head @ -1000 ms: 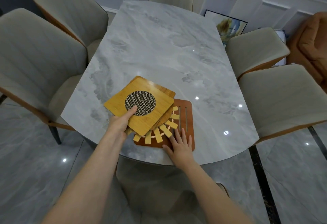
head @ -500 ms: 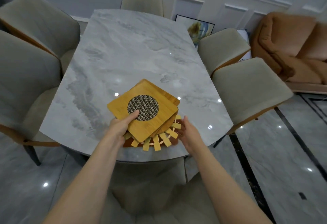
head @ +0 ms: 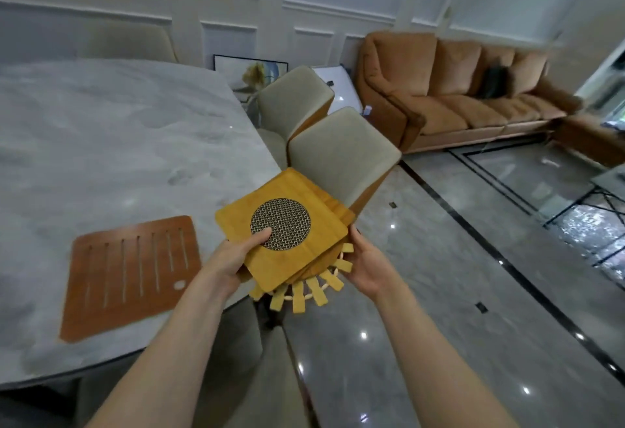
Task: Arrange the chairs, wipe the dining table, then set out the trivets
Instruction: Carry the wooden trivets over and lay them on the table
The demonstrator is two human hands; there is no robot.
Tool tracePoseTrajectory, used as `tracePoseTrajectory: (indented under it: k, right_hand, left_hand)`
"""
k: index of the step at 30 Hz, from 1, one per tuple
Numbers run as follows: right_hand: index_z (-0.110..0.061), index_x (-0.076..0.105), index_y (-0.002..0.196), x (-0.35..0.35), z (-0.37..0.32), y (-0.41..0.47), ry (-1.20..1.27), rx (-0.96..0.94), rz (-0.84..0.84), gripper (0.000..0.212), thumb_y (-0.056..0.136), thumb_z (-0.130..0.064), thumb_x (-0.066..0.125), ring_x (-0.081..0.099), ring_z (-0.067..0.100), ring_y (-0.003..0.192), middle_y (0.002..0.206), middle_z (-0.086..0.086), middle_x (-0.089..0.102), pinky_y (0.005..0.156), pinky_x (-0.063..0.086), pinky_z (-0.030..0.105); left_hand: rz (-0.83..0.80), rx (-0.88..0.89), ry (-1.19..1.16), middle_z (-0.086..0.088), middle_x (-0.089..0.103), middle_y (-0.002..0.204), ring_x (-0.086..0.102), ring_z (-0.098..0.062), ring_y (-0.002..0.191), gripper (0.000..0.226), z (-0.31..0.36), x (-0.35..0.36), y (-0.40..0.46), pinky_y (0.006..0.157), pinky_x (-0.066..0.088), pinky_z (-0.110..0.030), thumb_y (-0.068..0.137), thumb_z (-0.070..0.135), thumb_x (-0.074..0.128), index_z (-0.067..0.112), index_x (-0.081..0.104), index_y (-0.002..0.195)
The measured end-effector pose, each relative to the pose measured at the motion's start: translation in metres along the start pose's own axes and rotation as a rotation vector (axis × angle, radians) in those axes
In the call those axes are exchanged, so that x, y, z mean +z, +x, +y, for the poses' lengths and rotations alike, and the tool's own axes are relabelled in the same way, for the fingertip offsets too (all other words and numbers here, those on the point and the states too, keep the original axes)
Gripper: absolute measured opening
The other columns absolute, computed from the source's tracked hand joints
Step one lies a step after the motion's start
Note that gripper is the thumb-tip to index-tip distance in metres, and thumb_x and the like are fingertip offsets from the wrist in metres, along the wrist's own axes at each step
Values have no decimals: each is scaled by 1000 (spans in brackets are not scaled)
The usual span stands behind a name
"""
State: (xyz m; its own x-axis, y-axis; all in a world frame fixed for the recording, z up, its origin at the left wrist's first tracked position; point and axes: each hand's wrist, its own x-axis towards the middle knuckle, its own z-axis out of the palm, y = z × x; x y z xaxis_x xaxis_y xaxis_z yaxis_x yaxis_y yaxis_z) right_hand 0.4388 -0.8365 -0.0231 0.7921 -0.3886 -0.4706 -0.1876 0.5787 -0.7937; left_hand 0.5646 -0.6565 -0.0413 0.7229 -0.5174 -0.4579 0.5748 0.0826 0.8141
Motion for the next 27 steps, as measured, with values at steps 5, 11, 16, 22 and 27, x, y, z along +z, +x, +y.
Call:
tracePoseTrajectory:
  k: [5, 11, 16, 22, 27]
  right_hand:
    - [-8, 57, 121, -117, -63, -8, -99, -167, 136, 41, 102, -38, 36, 65, 19, 81, 99, 6, 67, 70, 53, 33]
    - [-14, 46, 121, -189, -129, -20, -671, -223, 309, 66, 72, -40, 80, 56, 7, 85, 107, -3, 54, 59, 46, 19]
    - [-13, 46, 117, -223, -160, 5, -705, -249, 327, 65, 69, -33, 84, 52, 2, 81, 94, -12, 47, 59, 45, 18]
    - [-19, 43, 113, -233, -188, 61, -794, -342, 332, 54, 77, -39, 77, 52, 3, 80, 95, -11, 50, 54, 42, 16]
    - [-17, 42, 109, -234, -236, 143, -837, -378, 292, 50, 80, -44, 73, 59, 17, 91, 108, 3, 58, 62, 47, 25]
  left_hand:
    - [-64, 5, -14, -5, 70, 95, 67, -16, 76, 15, -38, 119, 15, 53, 56, -25, 87, 12, 65, 14, 64, 102]
    - [-109, -1, 29, -6, 70, 106, 67, -20, 88, 33, -67, 214, 31, 61, 55, -29, 81, 16, 71, 13, 64, 113]
    - [-61, -24, 30, -6, 71, 106, 67, -22, 94, 44, -67, 258, 54, 69, 54, -33, 73, 20, 79, 12, 64, 114]
    - [0, -10, -72, -1, 69, 95, 64, -19, 85, 22, -57, 285, 104, 63, 50, -31, 82, 24, 72, 17, 63, 101]
    - [29, 16, -129, -1, 68, 102, 63, -19, 90, 31, -19, 313, 176, 73, 49, -33, 83, 33, 70, 19, 61, 109]
